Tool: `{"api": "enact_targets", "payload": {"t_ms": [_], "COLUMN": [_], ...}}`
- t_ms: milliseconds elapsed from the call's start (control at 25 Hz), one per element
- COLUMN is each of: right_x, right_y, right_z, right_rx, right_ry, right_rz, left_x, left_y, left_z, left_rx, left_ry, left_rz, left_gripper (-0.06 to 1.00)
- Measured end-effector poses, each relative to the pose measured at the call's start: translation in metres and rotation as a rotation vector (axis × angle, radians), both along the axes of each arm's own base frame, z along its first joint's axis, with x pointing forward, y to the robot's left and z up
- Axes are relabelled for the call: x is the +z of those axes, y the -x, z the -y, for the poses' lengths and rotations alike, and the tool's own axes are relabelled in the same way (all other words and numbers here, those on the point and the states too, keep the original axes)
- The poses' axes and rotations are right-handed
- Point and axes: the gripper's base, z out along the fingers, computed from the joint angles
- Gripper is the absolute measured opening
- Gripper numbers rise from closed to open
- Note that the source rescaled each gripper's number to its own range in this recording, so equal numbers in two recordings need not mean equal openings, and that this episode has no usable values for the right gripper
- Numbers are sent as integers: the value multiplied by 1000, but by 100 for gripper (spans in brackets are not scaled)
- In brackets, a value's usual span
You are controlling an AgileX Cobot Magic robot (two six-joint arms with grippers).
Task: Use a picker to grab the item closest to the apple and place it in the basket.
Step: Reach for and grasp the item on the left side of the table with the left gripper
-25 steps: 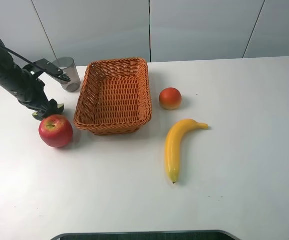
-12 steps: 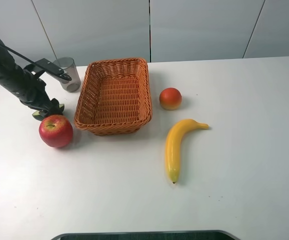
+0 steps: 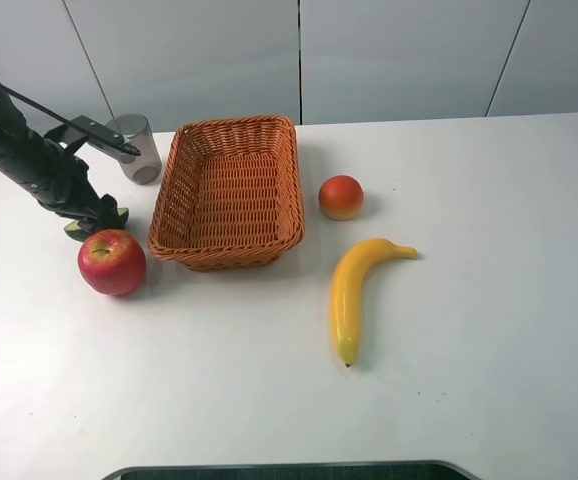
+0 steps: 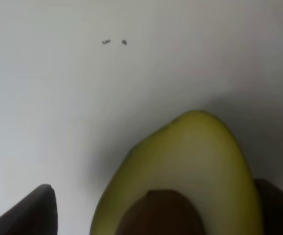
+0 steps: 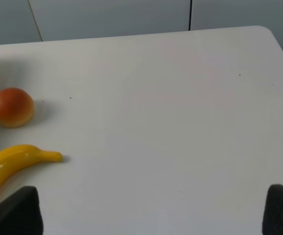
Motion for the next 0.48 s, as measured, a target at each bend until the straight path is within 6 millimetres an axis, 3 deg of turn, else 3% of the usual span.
{"api": "enact_targets", "payload": {"t_ms": [240,280,320,360,400,480], "right_x": [0,0,0,0,0,0], "right_y": [0,0,0,0,0,0], "right_z": [0,0,0,0,0,0], "right_rx": [0,0,0,0,0,0], "right_ry": [0,0,0,0,0,0], "right_rz": [0,0,0,0,0,0], "left_x": [-7,-7,-7,-7,-7,-7], "left_y": [1,1,1,1,1,1], "left_z": [0,0,0,0,0,0], "left_rx": [2,2,2,2,2,2], "left_ry": [1,1,1,1,1,1], "left_rz": [-20,-20,-20,-20,-20,-20], "left_gripper": [99,91,77,46,6,2]}}
